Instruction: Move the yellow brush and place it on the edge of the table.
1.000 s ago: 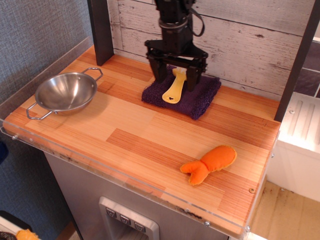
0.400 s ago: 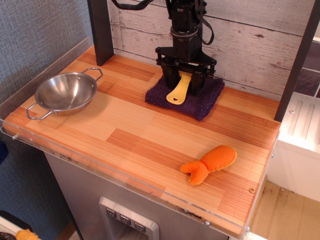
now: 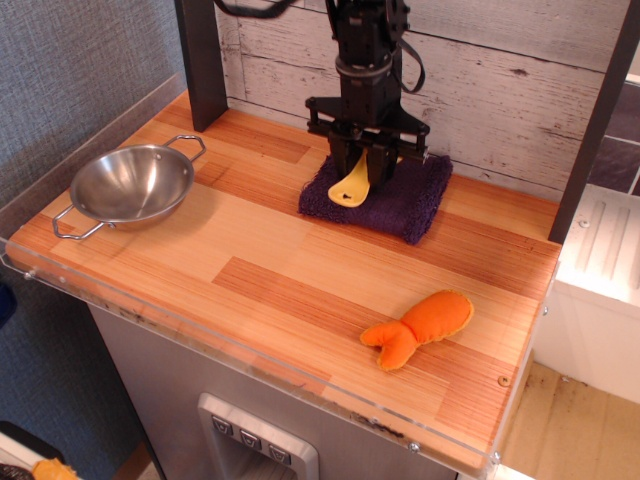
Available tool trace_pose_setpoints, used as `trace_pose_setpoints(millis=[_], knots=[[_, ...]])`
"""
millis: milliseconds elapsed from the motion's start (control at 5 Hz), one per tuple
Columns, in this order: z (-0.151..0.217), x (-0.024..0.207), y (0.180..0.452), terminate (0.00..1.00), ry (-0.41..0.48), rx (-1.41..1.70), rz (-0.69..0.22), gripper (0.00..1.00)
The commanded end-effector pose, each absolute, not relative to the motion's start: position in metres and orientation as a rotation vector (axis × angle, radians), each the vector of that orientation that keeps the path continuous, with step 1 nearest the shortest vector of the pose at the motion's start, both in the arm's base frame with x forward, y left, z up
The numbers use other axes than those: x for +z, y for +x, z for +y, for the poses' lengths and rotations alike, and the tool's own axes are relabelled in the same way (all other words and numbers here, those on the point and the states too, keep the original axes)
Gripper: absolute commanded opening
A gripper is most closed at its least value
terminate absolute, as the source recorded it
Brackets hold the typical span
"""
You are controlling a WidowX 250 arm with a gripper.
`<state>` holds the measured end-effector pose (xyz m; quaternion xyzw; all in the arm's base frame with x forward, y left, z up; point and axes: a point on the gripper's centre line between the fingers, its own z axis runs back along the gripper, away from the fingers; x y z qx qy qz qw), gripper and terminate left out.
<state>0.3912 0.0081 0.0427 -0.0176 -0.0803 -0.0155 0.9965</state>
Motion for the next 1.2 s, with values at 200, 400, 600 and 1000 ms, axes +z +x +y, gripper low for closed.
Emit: trace_pose_setpoints(millis=[200,400,600,1000], knots=[[0.018,0.074,0.297,0.00,-0.040,-0.085,-0.195,0.00],[0.027,0.050,0.279,0.00,-0.017,-0.084,-0.159,0.00],[0.034,0.030,0.279,0.00,-0.014,-0.080,-0.125,0.00],[0.027,0.030,0.279,0.00,0.013,-0.114,-0.127,1.00]])
